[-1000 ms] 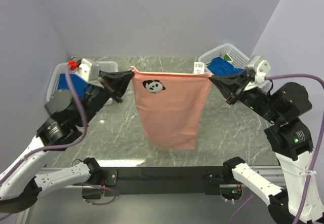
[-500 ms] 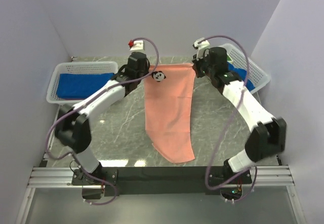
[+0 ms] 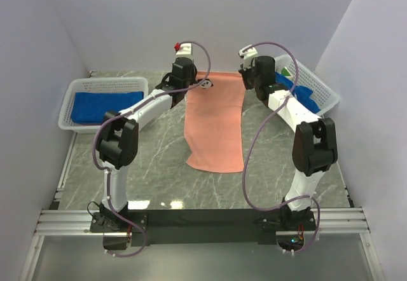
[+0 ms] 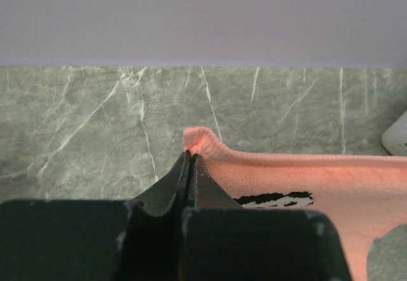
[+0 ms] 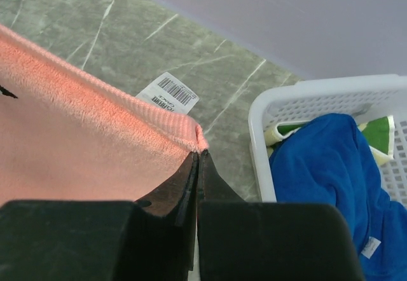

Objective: Fold and stack the towels
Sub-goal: Flatten out the crumpled towel

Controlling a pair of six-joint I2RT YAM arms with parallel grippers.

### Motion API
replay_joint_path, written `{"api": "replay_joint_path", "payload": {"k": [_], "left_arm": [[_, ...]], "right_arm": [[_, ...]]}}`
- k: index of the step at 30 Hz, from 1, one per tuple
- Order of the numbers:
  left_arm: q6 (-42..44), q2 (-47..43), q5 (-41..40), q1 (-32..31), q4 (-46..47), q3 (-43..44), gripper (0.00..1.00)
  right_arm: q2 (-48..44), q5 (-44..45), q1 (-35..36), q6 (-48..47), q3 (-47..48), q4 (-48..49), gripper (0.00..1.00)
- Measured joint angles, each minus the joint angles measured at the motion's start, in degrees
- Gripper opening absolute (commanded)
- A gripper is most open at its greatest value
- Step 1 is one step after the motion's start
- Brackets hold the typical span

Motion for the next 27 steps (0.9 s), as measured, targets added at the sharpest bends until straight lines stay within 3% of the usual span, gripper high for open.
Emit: {"api": "replay_joint_path", "payload": {"k": [10, 21, 27], "left_arm": [[4.04, -4.39, 1.44, 0.00, 6.05, -6.73, 0.01], [9.81, -20.28, 3.23, -2.84, 11.39, -11.69, 0.01], [12.94, -16.70, 0.33, -6.56, 11.21, -9.20, 0.01]], "right_arm": [[-3.08, 0.20, 0.26, 0.33, -1.07, 1.81, 0.00], [-16.26, -0.02, 0.72, 2.51, -8.41, 8.37, 0.00], [-15.89, 4.11, 0.37, 2.25, -12.85, 8.74, 0.00]]}}
